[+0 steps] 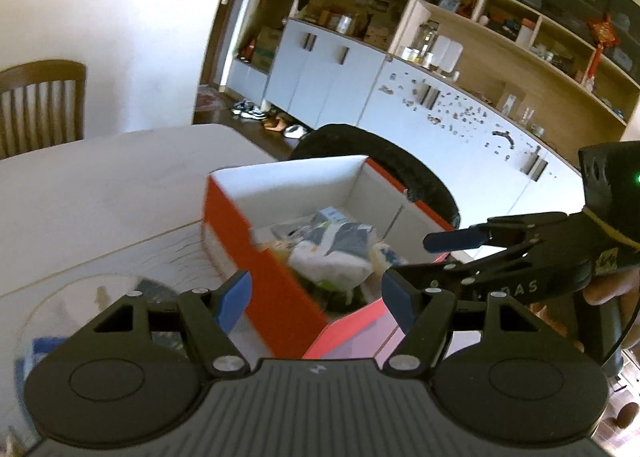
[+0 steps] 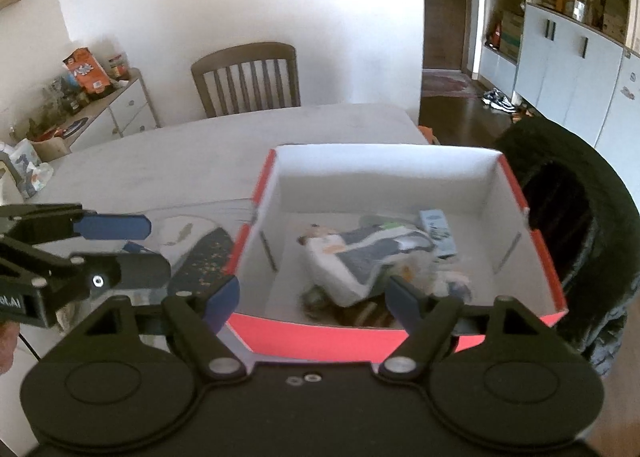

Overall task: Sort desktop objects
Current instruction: 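Withdraw both tools from the shoebox back over the table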

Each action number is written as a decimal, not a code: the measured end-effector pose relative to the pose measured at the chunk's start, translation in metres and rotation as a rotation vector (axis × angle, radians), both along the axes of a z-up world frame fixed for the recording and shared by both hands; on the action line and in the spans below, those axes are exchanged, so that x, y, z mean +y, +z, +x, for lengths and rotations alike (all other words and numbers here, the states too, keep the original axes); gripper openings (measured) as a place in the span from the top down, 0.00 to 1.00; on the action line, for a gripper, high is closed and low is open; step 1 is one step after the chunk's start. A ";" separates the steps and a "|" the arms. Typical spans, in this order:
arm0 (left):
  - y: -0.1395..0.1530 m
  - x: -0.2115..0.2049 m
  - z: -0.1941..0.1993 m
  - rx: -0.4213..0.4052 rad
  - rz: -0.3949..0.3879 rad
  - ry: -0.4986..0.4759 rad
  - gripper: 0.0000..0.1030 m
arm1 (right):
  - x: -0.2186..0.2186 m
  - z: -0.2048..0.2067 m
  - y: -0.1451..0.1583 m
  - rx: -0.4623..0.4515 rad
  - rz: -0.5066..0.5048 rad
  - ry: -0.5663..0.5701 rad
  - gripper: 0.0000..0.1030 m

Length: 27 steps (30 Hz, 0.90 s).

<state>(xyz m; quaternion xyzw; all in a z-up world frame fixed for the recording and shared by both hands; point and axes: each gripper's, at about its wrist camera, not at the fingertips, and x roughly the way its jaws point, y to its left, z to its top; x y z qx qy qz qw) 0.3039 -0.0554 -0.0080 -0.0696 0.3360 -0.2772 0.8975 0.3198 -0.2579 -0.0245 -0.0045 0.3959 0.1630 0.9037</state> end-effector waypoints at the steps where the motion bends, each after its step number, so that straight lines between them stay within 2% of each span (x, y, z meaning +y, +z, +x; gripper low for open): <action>1: -0.001 0.005 -0.003 -0.002 0.002 0.013 0.31 | 0.005 -0.001 0.000 -0.003 0.001 0.005 0.20; 6: -0.004 0.032 -0.014 0.005 -0.017 0.067 0.30 | 0.031 -0.004 -0.001 -0.008 0.006 0.024 0.19; 9: -0.005 0.049 -0.021 0.001 -0.023 0.099 0.22 | 0.044 -0.006 -0.002 -0.012 0.013 0.031 0.18; 13: -0.007 0.069 -0.028 -0.004 -0.022 0.124 0.19 | 0.062 -0.008 -0.003 -0.013 0.017 0.042 0.17; 16: -0.009 0.081 -0.035 -0.011 -0.006 0.131 0.14 | 0.078 -0.009 -0.004 -0.011 0.015 0.052 0.15; 20: -0.011 0.096 -0.046 -0.032 0.021 0.139 0.00 | 0.096 -0.010 -0.007 -0.016 0.020 0.061 0.14; 27: -0.015 0.124 -0.062 -0.061 0.073 0.167 0.00 | 0.129 -0.007 -0.012 -0.027 0.030 0.080 0.12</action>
